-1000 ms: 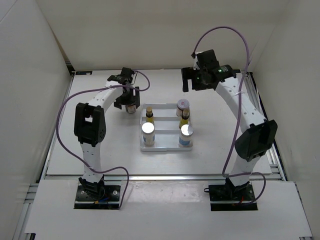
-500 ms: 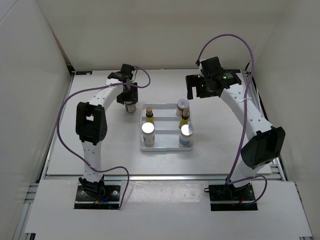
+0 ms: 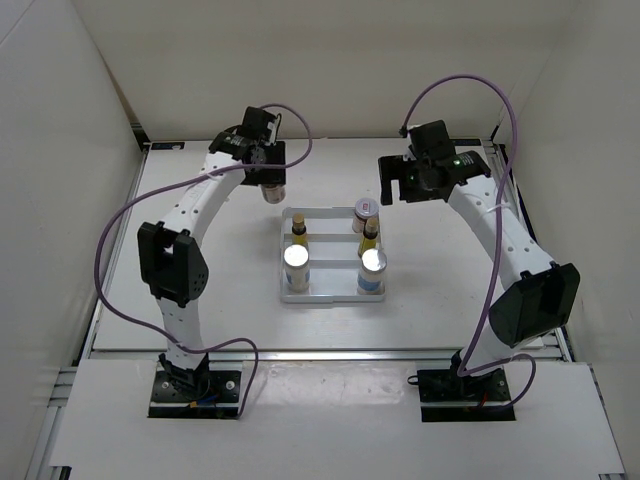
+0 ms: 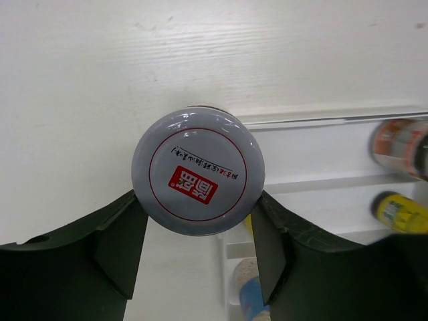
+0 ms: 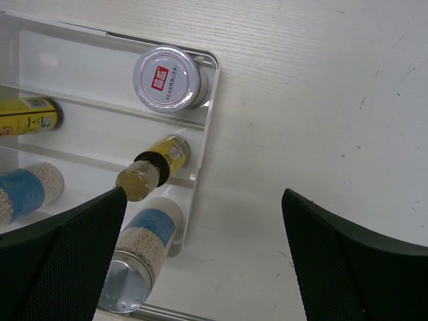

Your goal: Organize the condiment bottles

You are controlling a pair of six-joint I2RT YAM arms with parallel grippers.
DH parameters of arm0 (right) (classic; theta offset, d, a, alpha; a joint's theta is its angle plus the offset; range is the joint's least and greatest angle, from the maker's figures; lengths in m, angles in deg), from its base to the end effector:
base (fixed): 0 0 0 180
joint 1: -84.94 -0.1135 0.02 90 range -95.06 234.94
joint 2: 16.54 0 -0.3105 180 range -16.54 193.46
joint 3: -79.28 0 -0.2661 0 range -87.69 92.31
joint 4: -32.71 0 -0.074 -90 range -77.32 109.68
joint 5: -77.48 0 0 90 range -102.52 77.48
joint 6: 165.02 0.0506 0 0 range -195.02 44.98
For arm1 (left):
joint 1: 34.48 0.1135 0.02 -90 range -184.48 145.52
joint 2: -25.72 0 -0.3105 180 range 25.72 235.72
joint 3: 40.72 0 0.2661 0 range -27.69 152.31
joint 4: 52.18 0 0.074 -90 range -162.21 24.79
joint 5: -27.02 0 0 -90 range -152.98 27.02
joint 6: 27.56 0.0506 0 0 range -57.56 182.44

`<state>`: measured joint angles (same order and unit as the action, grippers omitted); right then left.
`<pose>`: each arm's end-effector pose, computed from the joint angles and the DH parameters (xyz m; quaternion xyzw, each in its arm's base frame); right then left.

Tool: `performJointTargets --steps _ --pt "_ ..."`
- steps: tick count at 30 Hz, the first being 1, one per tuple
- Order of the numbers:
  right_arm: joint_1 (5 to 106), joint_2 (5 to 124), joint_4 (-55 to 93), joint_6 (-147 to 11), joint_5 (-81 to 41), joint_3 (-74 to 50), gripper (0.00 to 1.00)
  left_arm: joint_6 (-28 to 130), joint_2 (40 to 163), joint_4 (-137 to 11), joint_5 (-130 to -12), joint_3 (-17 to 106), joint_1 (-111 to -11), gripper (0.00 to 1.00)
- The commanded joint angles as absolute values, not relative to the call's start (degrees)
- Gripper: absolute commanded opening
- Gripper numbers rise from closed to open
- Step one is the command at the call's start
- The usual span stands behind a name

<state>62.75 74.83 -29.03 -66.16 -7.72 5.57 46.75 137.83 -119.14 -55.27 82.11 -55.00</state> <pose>0.3439 0.1357 0.4017 -0.0925 0.9245 0.0609 0.3646 0.4400 -0.1575 0.3475 0.0207 0.9547 -0.0289 0.2954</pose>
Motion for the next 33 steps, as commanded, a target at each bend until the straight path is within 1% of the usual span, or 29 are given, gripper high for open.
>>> performJointTargets --steps 1,3,6,14,20,23,26,27,32,33 --pt "63.06 72.76 -27.43 -65.09 -6.98 4.78 1.0 47.23 132.07 -116.45 -57.7 87.0 -57.94 0.19" --pt "63.58 72.23 -27.43 -65.09 -6.98 4.77 1.0 47.23 132.59 -116.45 -58.23 87.62 -59.97 0.19" --pt "63.59 71.7 -27.43 -65.09 -6.98 4.16 1.0 46.7 133.82 -116.45 -59.37 87.63 -62.33 0.16" --pt "65.17 69.86 -27.43 -64.56 -8.21 2.5 1.0 45.56 136.98 -115.39 -58.76 82.44 -65.25 0.15" --pt "65.17 68.02 -27.43 -64.03 -8.74 0.74 1.0 45.56 139.09 -112.85 -56.92 78.76 -65.25 0.19" --pt "65.17 66.79 -27.43 -63.51 -9.53 -0.58 1.0 46.18 140.15 -111.53 -56.3 78.13 -65.25 0.19" --pt "65.17 66.08 -27.43 -62.98 -10.84 -2.07 1.0 46.7 141.55 -111.0 -54.98 77.61 -65.25 0.23" --pt "65.17 66.08 -27.43 -62.98 -10.85 -2.86 1.0 46.7 141.56 -111.0 -54.46 77.61 -65.25 0.26" --pt "65.17 65.55 -27.43 -61.75 -12.08 -4.18 1.0 46.7 142.79 -111.0 -53.84 77.61 -65.25 0.76" --pt "65.17 65.55 -27.43 -61.75 -12.08 -4.19 1.0 46.7 142.27 -111.0 -53.23 77.08 -65.25 0.77"
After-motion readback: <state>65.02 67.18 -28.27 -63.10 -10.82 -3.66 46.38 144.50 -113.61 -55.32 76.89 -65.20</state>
